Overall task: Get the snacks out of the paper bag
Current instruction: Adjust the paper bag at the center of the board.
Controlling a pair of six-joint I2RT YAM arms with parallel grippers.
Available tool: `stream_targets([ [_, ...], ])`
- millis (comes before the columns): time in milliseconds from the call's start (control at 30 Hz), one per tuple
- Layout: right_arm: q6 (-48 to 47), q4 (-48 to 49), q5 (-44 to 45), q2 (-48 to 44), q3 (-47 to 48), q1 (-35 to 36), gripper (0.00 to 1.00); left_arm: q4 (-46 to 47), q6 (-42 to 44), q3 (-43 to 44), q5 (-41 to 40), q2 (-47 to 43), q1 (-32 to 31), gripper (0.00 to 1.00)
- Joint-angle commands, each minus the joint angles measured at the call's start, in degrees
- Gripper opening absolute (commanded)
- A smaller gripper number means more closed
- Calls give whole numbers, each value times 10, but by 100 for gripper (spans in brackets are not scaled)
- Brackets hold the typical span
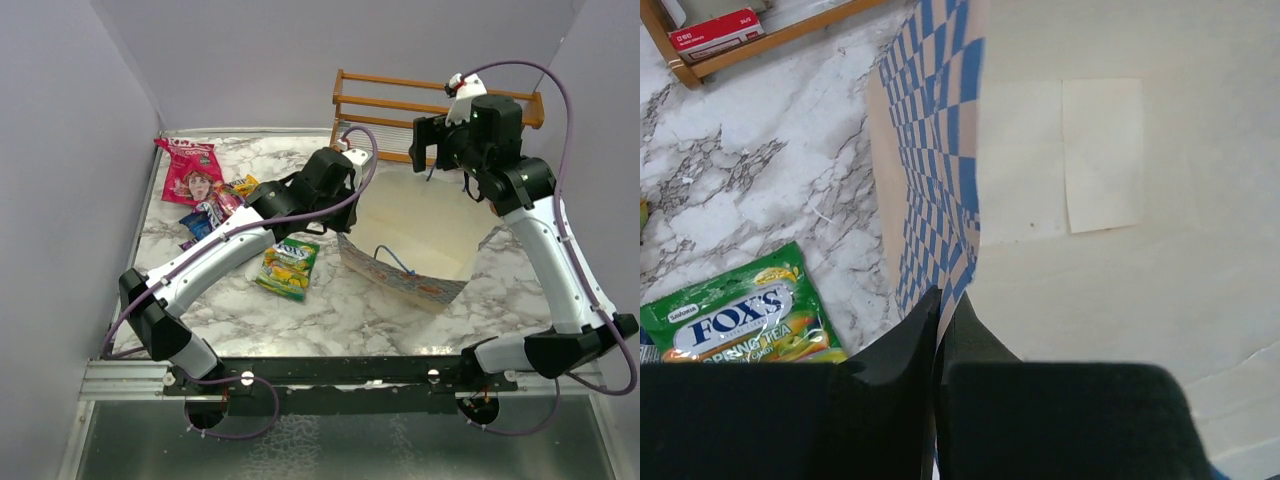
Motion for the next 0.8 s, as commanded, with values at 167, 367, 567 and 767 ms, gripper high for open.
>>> stream_targets([
  [167,31,-161,123,111,221,1,99,-11,16,6,25,-18,5,0],
  [367,6,-209,123,153,287,1,99,-16,22,21,51,-12,7,0],
  [567,-70,-173,14,132,257,1,99,-23,39,21,40,-4,16,0],
  [767,-76,-156,-140,91,175,1,98,-23,51,16,67,10,44,0],
])
